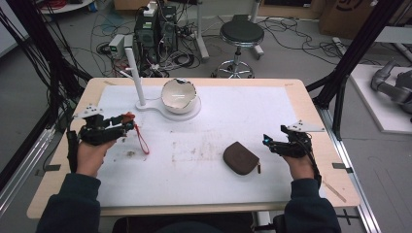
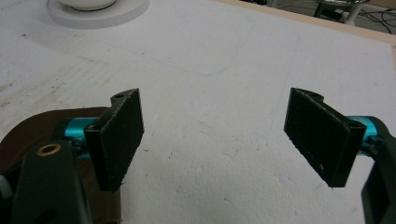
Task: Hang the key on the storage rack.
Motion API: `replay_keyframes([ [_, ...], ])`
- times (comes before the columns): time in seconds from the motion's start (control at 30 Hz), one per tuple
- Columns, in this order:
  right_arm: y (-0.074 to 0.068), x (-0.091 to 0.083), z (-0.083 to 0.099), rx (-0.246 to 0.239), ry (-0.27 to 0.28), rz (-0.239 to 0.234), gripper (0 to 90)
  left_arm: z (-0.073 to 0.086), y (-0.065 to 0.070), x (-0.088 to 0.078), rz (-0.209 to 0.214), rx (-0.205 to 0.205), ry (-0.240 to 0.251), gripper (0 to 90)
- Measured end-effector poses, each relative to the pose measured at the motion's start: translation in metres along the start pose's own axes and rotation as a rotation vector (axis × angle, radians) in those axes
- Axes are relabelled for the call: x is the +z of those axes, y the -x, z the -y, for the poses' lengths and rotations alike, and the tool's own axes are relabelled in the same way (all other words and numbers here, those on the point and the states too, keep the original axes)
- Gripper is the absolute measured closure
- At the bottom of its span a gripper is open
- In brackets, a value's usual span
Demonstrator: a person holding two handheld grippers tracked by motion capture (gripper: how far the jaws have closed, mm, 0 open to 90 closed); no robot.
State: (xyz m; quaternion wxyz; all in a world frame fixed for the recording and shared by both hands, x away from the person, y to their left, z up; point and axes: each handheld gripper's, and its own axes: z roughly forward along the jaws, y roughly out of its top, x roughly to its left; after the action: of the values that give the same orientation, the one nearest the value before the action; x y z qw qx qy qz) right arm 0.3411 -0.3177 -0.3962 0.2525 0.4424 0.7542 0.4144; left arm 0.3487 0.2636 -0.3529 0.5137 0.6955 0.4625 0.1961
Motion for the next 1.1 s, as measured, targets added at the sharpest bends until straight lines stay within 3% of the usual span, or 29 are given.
replay_keyframes([
  [0.23, 0.001, 0.001, 0.000, 0.002, 0.005, -0.006, 20.1, -0.046, 0.000, -0.003, -0.015, 0.049, 0.047, 47.3],
  [0.43, 0.002, 0.000, -0.001, 0.005, 0.013, -0.007, 20.1, -0.074, -0.001, -0.001, -0.033, 0.074, 0.086, 47.3],
  [0.7, 0.001, 0.000, -0.002, 0.001, 0.015, -0.011, 20.1, -0.097, -0.005, 0.004, -0.041, 0.077, 0.107, 47.3],
  [0.9, 0.001, 0.000, -0.002, 0.000, 0.014, -0.014, 20.0, -0.116, -0.012, 0.014, -0.070, 0.066, 0.104, 47.3],
  [1.1, 0.001, 0.001, -0.001, 0.000, 0.010, -0.017, 20.1, -0.124, -0.017, 0.022, -0.093, 0.048, 0.116, 47.3],
])
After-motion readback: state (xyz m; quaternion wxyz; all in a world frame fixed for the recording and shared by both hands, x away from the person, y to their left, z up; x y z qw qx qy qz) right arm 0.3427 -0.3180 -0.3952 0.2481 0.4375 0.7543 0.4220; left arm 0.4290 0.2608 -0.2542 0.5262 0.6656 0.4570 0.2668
